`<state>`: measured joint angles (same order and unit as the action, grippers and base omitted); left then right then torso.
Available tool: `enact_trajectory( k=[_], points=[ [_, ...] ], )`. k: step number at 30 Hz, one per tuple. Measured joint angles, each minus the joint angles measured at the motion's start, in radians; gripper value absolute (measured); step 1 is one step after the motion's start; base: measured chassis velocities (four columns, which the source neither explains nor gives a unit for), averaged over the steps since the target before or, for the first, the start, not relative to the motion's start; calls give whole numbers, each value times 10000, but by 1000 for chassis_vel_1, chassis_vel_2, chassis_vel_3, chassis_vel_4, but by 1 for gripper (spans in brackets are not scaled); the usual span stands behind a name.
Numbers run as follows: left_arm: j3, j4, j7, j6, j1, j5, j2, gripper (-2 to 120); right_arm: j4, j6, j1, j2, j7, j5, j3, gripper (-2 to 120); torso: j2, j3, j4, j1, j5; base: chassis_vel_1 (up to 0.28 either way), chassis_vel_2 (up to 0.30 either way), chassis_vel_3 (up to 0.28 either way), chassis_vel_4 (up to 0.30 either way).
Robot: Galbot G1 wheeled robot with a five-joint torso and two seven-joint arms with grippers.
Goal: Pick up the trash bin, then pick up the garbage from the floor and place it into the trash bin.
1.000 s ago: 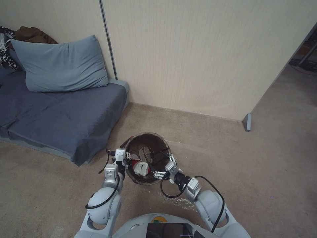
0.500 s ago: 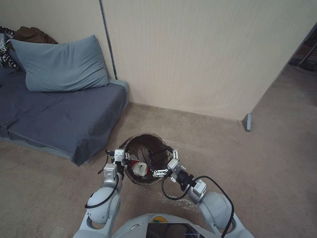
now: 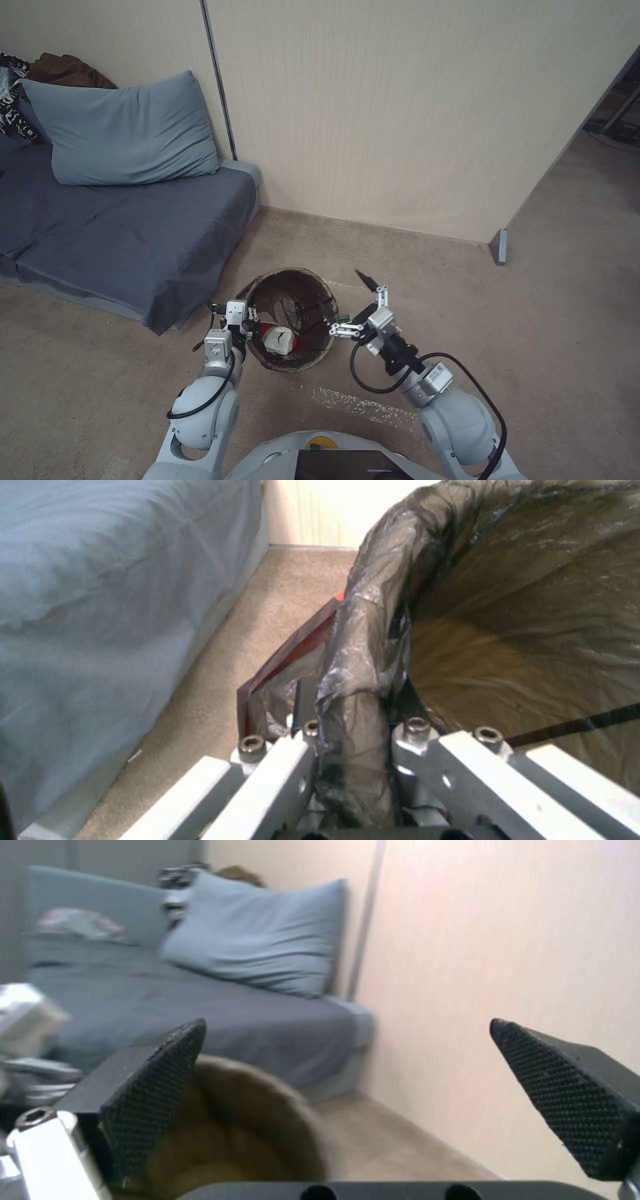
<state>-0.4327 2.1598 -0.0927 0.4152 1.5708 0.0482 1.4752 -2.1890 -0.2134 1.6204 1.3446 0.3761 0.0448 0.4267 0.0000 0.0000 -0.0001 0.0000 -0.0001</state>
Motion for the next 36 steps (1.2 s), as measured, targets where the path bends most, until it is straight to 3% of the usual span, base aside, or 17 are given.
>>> enact_trajectory(
  k=[8,13,25,36],
  points=[
    [-279,226,-116,-154,-22,123,-68,3,404,-529,553,774,-2498,-96,673,100,0,0,0,0,1,0,0,0,0],
    [-335,240,-155,-240,-14,186,-79,3,572,-557,860,1185,-3305,-133,938,100,0,0,0,0,0,0,0,0,0],
    [-495,241,-163,-412,27,222,-98,3,1518,-1125,1171,1504,-3372,92,1403,100,0,0,1,0,1,0,0,0,0],
    [-532,241,-173,-420,13,223,-87,3,1597,-1100,971,1468,-3243,151,1442,100,0,0,0,0,0,0,0,0,0]
  ],
)
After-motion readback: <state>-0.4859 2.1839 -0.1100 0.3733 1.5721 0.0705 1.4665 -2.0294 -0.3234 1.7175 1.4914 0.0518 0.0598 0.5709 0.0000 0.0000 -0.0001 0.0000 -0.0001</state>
